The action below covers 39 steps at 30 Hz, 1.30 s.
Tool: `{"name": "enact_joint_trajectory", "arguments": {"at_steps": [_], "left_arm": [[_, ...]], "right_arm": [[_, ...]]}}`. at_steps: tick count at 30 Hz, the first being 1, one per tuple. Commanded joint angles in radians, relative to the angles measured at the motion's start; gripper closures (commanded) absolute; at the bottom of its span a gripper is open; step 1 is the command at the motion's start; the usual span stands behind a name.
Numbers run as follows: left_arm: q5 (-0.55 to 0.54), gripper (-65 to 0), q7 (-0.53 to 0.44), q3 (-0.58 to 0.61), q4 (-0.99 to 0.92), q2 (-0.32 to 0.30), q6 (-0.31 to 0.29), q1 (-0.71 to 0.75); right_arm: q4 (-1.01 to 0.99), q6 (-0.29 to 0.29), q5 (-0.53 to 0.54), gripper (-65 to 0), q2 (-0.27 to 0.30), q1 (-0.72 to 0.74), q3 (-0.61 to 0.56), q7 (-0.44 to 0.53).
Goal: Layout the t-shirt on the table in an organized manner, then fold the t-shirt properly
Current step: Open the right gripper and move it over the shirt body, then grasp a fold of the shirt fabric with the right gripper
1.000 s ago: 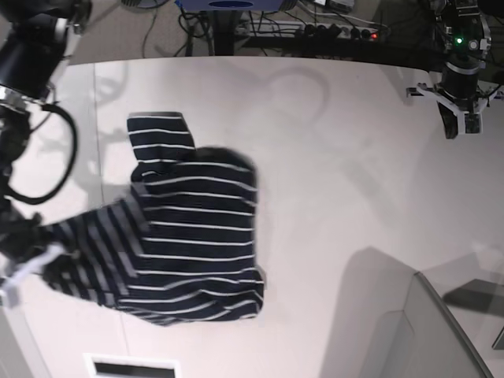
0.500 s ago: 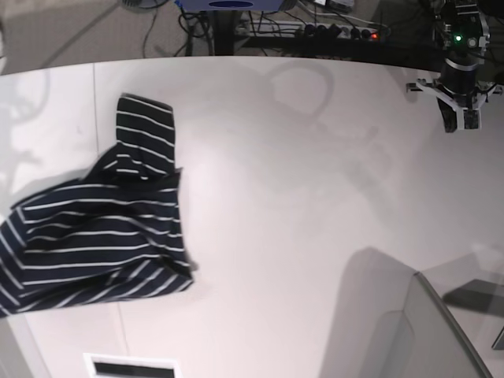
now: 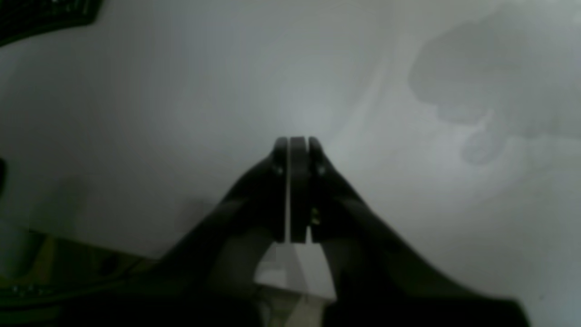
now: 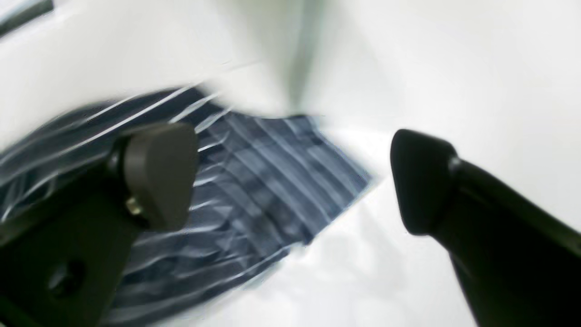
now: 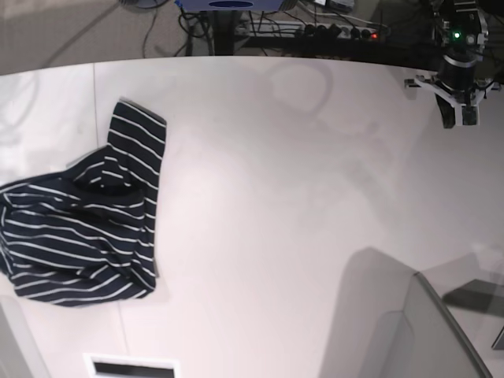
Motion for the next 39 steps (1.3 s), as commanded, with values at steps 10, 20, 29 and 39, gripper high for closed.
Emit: {"name": "enact_joint_trajectory", "arguments": {"at_steps": [10,20,29,39], "left_arm": [[-0.002,0.0,-0.026,-0.01,0.018,-0.012,0.007,-0.003],[-0.005,0.0,-0.026,-0.006,0.013,-0.012,0.007,-0.001],[-0.005,0.0,-0.026,-0.006,0.013,-0.012,0.007,-0.001],[-0.003,0.0,-0.026,-0.006,-0.008,-0.012,0.007,-0.003]], "right_arm": [[0.438,0.048,0.033,-57.8,-0.395,-0.291,0.004,-0.214],[0.211,-0.033,0.22,-57.2,-0.562,-0.176,0.442,-0.228],[0.098,-0.036,0.298,-57.0,-0.541,-0.159,0.452,-0.222],[0.081,-0.036,0.415,-57.0,-0.55,-0.208,0.443,-0.225]]}}
